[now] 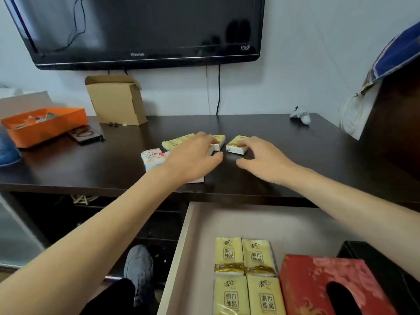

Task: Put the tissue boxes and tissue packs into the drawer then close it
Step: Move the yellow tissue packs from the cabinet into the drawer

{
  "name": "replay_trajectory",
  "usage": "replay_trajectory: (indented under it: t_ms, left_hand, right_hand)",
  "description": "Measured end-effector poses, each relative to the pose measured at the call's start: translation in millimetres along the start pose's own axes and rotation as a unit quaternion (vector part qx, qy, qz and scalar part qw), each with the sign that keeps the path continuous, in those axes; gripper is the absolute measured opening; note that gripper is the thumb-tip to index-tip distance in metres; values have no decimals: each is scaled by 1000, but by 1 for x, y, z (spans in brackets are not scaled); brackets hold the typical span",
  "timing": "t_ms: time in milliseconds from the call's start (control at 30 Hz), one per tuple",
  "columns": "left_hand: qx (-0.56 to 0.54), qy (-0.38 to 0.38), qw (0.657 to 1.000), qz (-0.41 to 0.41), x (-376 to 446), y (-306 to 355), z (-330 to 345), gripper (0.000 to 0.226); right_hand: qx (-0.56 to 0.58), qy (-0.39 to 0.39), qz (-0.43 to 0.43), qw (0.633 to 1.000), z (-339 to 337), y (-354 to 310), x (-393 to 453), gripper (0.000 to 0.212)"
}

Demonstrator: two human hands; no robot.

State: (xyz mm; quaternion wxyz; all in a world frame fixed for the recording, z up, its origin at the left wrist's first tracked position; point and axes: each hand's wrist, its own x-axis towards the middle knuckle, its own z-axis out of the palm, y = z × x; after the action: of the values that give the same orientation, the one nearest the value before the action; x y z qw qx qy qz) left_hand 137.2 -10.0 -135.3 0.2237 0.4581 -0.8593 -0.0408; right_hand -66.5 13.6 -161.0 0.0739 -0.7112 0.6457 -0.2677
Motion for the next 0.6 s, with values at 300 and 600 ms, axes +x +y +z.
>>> replay_trajectory:
  t_ms: [300, 600]
  left_hand:
    - [206, -112, 971, -47, 52, 0, 38, 35]
    - [53, -40, 995, 76, -1, 33, 37, 33]
  right_hand:
    - [-110, -49, 21, 992, 20, 33, 37, 58]
    - [-70, 36, -58, 995, -15, 67, -39, 23]
